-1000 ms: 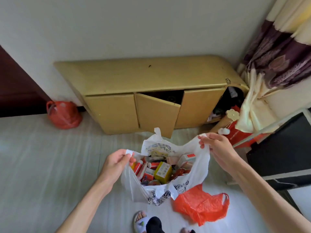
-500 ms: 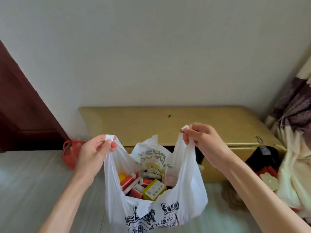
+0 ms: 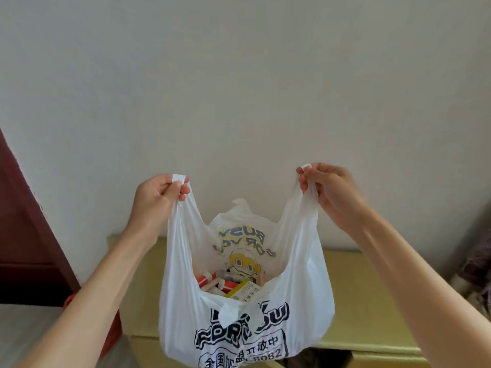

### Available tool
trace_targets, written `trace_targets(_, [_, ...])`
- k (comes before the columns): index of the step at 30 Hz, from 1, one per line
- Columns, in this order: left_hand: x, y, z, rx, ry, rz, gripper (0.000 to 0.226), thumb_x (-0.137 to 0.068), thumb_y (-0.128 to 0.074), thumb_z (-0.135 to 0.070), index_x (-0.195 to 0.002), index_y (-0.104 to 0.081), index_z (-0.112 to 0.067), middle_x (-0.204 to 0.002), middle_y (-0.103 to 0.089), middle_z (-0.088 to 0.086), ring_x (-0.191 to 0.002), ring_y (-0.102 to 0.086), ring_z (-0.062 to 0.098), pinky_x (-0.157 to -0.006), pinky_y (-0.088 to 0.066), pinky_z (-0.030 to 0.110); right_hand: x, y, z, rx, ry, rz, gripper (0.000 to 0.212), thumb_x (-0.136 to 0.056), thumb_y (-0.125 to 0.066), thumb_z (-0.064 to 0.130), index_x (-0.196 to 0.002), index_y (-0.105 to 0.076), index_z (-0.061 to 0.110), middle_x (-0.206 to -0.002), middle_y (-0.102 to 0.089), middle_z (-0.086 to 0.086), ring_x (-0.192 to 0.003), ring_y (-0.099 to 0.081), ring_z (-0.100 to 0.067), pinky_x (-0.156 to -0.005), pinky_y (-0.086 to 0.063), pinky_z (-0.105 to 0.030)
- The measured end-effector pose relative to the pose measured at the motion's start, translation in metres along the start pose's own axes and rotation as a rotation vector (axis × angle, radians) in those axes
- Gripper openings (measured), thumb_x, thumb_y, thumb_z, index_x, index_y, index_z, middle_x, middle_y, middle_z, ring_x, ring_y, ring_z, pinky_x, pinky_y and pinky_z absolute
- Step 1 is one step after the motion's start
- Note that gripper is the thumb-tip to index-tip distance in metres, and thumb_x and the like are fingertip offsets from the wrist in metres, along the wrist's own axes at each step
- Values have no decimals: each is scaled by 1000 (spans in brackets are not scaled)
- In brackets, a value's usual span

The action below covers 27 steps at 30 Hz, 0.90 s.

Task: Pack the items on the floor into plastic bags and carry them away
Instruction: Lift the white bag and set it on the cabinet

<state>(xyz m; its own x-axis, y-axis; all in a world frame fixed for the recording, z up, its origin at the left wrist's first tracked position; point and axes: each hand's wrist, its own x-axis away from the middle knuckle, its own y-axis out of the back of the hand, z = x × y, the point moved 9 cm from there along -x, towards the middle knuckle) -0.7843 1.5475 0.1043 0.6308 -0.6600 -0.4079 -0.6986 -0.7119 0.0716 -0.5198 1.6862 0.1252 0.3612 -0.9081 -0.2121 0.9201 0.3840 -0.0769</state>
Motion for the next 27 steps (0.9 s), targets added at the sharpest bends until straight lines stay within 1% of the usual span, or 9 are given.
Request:
trace_targets(3, [-59,-28,20,-10,-24,65,28,-91,-44,1,-81,-62,-17,-70,-59,-1,-50,-52,-6,-56,-42,4,-52,3,-11,28,6,-91,28,-92,-46,3,-67,-59,5,-71,-57,-2,-61,-46,-14,-65,-40,-24])
trace_targets(6, [-106,-52,48,-37,-4,124,23,-91,-42,2,-88,-61,-9,-69,-59,0,-49,-53,-7,-56,-42,3,-97,5,-32,37,-21,-168,30,-92,-46,1,-64,-58,5,-76,-59,-3,-60,-45,-14,-65,-39,-25])
trace_targets(8, [-131,-65,69,-53,11,143,21,-91,-42,1,-91,-62,-8,-70,-60,-2,-51,-54,-7,-56,-42,2,-121,7,-47,58,-49,-203,32,-91,-46,0,-62,-56,6,-78,-59,-3,-60,-45,-14,-66,-39,-26])
trace_targets(13, [-174,-96,117,-99,73,200,21,-92,-43,-3,-94,-63,-9,-73,-61,-3,-65,-54,8,-58,-43,5,-170,12,-86,124,-130,-257,30,-89,-47,-2,-62,-56,5,-78,-60,-4,-60,-46,-16,-65,-41,-26])
trace_targets(17, [-199,-122,144,-149,108,243,22,-93,-41,-4,-95,-62,-10,-75,-60,-4,-67,-54,6,-57,-42,3,-205,23,-116,126,-193,-310,31,-91,-45,1,-62,-55,5,-79,-59,-5,-58,-46,-13,-61,-41,-23])
trace_targets(19, [-213,-133,150,-148,120,249,21,-93,-41,-4,-96,-61,-10,-75,-60,-4,-68,-54,6,-59,-43,6,-221,33,-123,132,-208,-328,30,-92,-45,2,-65,-55,6,-78,-59,-4,-59,-47,-13,-61,-42,-22])
trace_targets(21, [-228,-141,157,-147,132,244,21,-93,-41,-3,-96,-61,-10,-75,-60,-4,-67,-54,7,-62,-43,9,-236,42,-126,161,-205,-314,28,-91,-45,1,-66,-56,6,-77,-59,-3,-60,-48,-13,-64,-42,-24])
trace_targets(25, [-249,-152,173,-142,160,255,19,-91,-43,-3,-95,-60,-9,-78,-63,-3,-68,-56,11,-68,-45,22,-256,63,-134,163,-225,-308,26,-90,-46,0,-68,-57,7,-78,-58,-2,-63,-50,-15,-68,-43,-28])
trace_targets(27, [-250,-158,180,-156,175,280,18,-92,-43,-4,-95,-60,-9,-79,-63,-3,-68,-56,11,-68,-44,22,-262,65,-141,151,-239,-273,25,-90,-45,0,-69,-58,8,-80,-58,-2,-66,-52,-16,-68,-44,-29])
